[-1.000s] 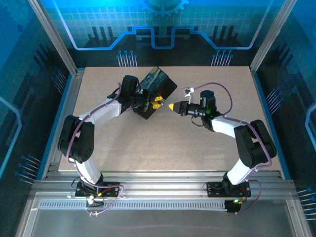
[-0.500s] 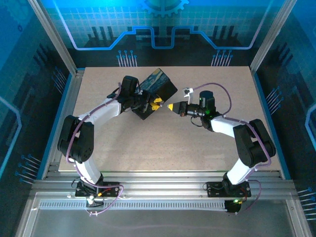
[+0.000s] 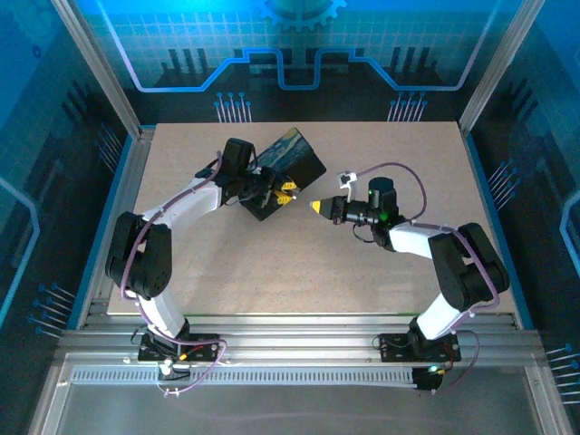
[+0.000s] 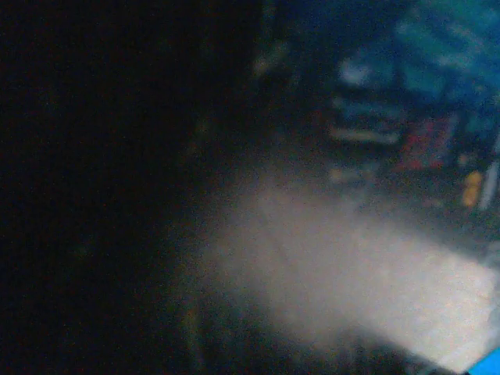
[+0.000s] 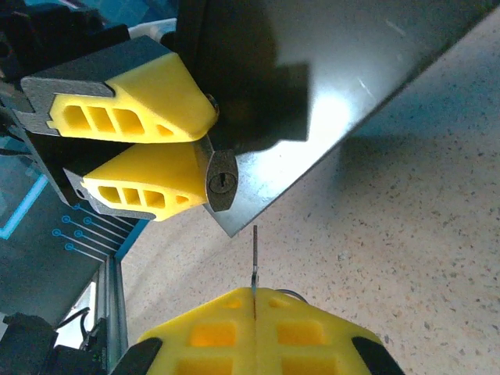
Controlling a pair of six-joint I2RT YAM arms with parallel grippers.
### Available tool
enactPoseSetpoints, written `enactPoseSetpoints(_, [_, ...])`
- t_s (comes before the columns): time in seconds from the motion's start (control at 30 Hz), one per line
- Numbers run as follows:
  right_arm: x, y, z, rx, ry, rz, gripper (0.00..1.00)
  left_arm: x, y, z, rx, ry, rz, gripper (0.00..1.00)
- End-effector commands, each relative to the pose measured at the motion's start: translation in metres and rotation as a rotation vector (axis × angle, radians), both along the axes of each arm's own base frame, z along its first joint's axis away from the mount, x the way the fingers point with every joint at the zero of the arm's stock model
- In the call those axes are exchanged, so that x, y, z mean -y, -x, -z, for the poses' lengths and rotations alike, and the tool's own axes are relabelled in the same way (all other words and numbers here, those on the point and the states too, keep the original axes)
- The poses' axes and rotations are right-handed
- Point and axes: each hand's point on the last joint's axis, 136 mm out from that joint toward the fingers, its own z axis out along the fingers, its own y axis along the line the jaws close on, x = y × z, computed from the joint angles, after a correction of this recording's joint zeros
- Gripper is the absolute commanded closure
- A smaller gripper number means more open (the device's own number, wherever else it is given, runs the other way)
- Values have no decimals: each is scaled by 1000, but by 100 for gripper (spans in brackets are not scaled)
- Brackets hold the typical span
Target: Unlock the padlock with the key
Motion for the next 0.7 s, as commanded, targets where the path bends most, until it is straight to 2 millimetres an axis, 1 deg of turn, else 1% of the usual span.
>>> enactPoseSetpoints(0.0, [-6,2,-30,129,-57,-30,100,0,6,-26,13,35,32,89])
enactPoseSetpoints(0.2, [-9,-1,-33,128,-82,-33,100,-1,6,-25,8,35,27,90])
enactPoseSetpoints(0.37, [-10,-7,-30,112,-86,-28,100,0,5,-25,10,45,20,89])
enactPoseSetpoints(0.57, [-10,-11,-22,88,-81,-21,100,1,4,-25,12,54,16,89])
enactPoseSetpoints(0.67, [-11,-12,-21,84,-93,-26,100,1,3,-25,11,58,15,89])
